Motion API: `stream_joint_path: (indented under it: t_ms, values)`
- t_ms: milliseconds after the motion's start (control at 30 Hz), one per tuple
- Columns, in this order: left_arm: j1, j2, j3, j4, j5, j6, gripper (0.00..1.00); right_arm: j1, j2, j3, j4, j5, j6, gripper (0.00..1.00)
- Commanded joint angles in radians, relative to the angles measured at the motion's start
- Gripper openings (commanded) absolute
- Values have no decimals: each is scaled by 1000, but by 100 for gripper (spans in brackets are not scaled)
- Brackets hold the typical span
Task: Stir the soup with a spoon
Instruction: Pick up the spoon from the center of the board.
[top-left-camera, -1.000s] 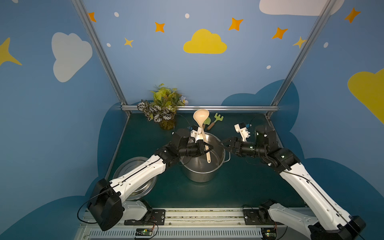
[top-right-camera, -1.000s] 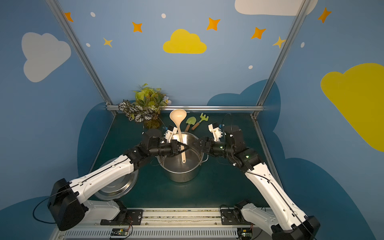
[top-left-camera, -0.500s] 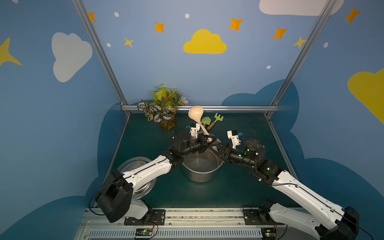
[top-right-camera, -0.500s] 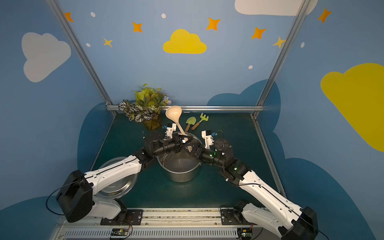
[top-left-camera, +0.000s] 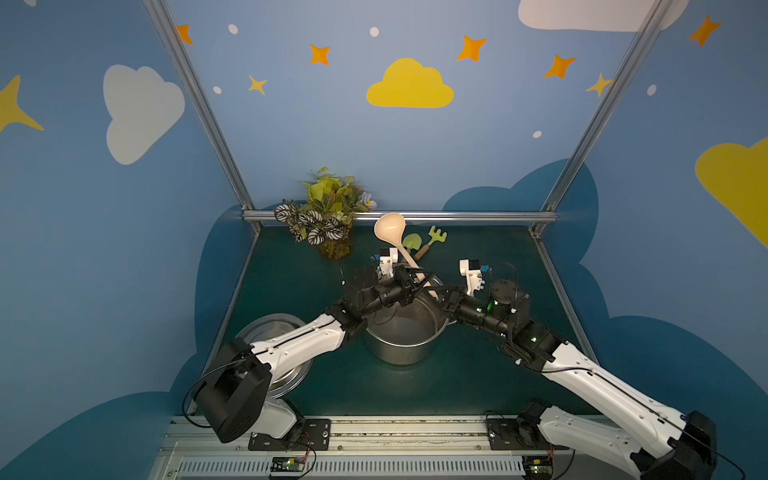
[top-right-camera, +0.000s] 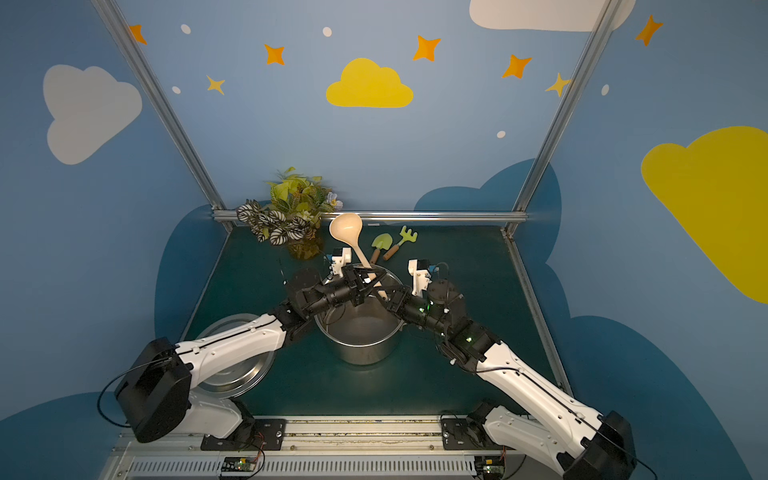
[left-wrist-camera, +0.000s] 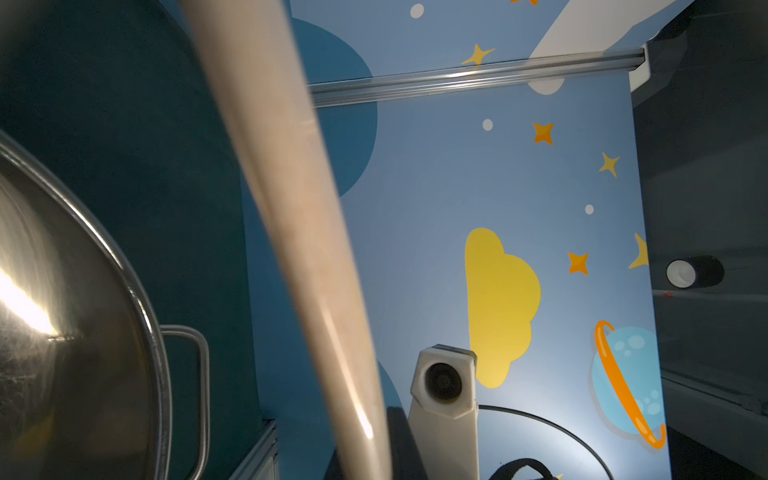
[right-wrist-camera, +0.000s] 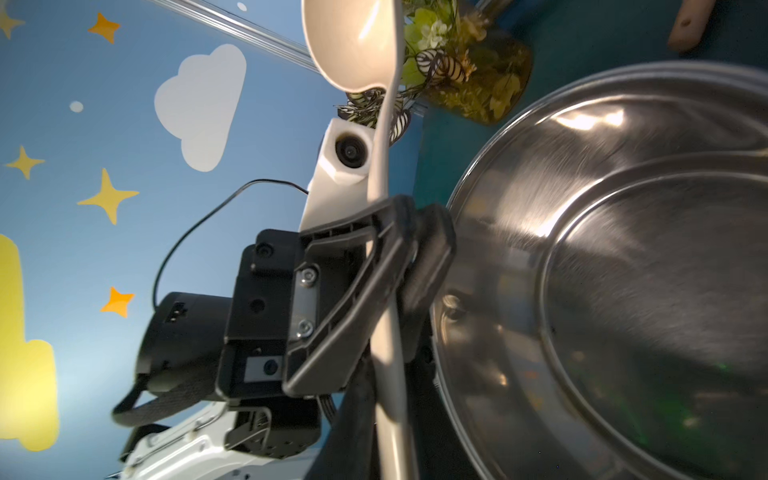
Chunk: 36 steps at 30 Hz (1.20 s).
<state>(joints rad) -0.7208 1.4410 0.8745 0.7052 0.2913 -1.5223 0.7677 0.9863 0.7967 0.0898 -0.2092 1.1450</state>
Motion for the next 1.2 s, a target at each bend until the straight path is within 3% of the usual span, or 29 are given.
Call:
stream_joint_path:
  t_ms: [0, 67, 267, 367, 467, 633, 833, 967, 1167]
  values:
    - [-7, 19, -18, 19, 0, 52, 5, 4, -19, 9, 46, 20, -4, 4]
    - [-7, 18, -28, 18, -3, 51, 12, 4, -21, 18, 26, 22, -15, 0]
    - [26, -41, -43, -98, 13, 89, 55, 1, -57, 80, -145, 64, -73, 0]
    - [69, -104, -37, -218, 30, 146, 64, -3, -81, 129, -277, 102, -144, 0]
    - [132, -191, -16, -388, 47, 227, 69, -26, -95, 199, -422, 100, -207, 0]
    - [258, -300, 77, -792, 74, 448, 73, -92, -23, 408, -774, -15, -310, 0]
    - [437, -292, 213, -1253, 113, 770, 75, -108, 102, 664, -1138, -115, -465, 0]
    - [478, -266, 274, -1427, 65, 913, 76, -107, 197, 817, -1348, -189, -562, 0]
    - [491, -189, 317, -1566, 16, 1050, 75, -103, 322, 978, -1573, -184, -691, 0]
